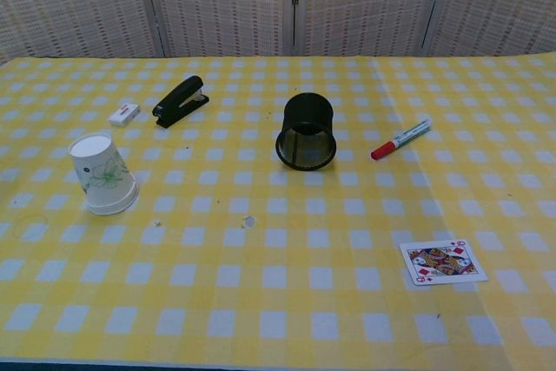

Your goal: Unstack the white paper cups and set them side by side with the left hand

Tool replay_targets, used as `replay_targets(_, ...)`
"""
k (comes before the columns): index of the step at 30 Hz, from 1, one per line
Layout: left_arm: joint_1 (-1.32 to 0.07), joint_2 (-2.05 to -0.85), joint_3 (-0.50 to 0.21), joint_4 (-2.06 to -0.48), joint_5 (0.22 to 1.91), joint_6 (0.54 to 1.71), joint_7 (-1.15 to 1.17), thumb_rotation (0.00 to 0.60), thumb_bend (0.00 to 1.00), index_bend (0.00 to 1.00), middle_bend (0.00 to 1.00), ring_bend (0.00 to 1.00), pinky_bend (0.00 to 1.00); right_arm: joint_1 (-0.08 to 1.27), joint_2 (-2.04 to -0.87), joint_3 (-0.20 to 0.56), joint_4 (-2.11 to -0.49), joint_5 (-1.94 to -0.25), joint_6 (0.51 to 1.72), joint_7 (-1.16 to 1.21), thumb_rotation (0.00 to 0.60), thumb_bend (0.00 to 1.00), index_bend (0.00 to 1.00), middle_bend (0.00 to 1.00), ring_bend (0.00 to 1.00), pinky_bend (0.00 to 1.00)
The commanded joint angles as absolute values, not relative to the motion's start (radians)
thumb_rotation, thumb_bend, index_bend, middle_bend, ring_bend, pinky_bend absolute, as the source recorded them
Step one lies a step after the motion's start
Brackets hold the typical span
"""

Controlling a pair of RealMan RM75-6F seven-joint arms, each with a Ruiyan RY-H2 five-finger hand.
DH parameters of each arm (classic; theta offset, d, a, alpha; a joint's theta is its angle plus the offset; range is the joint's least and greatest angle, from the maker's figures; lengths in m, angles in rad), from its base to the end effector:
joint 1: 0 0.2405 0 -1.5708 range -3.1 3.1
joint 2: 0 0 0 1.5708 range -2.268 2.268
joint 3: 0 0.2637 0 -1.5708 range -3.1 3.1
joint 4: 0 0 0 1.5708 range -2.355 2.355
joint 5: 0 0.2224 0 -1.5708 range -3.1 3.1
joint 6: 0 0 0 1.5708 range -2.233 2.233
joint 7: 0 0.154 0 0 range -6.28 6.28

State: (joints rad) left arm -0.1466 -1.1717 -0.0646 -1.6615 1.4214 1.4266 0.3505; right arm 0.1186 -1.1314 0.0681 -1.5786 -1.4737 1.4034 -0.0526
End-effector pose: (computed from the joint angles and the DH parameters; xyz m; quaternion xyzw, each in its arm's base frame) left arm -0.3070 0.2134 0.1263 -0.6413 -0.3249 -0.3057 0.6242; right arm -0.3289 -0.2080 0.1434 0.6170 -0.3802 0.3557 0.5901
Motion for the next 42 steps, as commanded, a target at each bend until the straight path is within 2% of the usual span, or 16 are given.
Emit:
replay_targets(1, -0.152, -1.173, -0.064, -1.665, 1.416, 1.419, 0.352, 0.600, 0.23, 0.11, 0.04, 0.01, 0.00, 0.121, -1.132, 0.071, -1.579, -1.472, 1.403, -0.054, 0.600, 0.26, 0.00, 0.00, 0.00, 0.00)
replay_targets(16, -0.168, -1.165, -0.066, -1.668, 1.437, 1.412, 0.299, 0.600, 0.23, 0.14, 0.08, 0.05, 0.00, 0.112, -1.120, 0.074, -1.587, -1.473, 1.429, -0.045, 0.600, 0.26, 0.00, 0.00, 0.00, 0.00)
replay_targets(20, -0.204, -1.140, -0.077, -1.686, 1.466, 1.379, 0.269, 0.600, 0.25, 0.16, 0.09, 0.05, 0.00, 0.113, -1.103, 0.083, -1.599, -1.473, 1.438, -0.049, 0.600, 0.26, 0.00, 0.00, 0.00, 0.00)
replay_targets(24, -0.269, -1.114, -0.093, -1.710, 1.487, 1.302, 0.239, 0.600, 0.30, 0.19, 0.10, 0.06, 0.02, 0.115, -1.081, 0.093, -1.622, -1.481, 1.456, -0.063, 0.600, 0.26, 0.00, 0.00, 0.00, 0.00)
replay_targets(32, -0.405, -1.076, -0.125, -1.733, 1.442, 1.095, 0.189, 0.600, 0.34, 0.21, 0.11, 0.06, 0.03, 0.111, -1.057, 0.101, -1.640, -1.476, 1.469, -0.063, 0.600, 0.26, 0.00, 0.00, 0.00, 0.00)
replay_targets(37, -0.500, -1.064, -0.137, -1.735, 1.387, 0.938, 0.168, 0.600, 0.44, 0.22, 0.11, 0.07, 0.03, 0.113, -1.047, 0.112, -1.642, -1.463, 1.470, -0.055, 0.600, 0.26, 0.00, 0.00, 0.00, 0.00)
replay_targets(42, -0.566, -1.093, -0.145, -1.705, 1.337, 0.854, 0.179, 0.600, 0.44, 0.22, 0.11, 0.07, 0.04, 0.116, -1.037, 0.115, -1.645, -1.461, 1.467, -0.053, 0.600, 0.26, 0.00, 0.00, 0.00, 0.00)
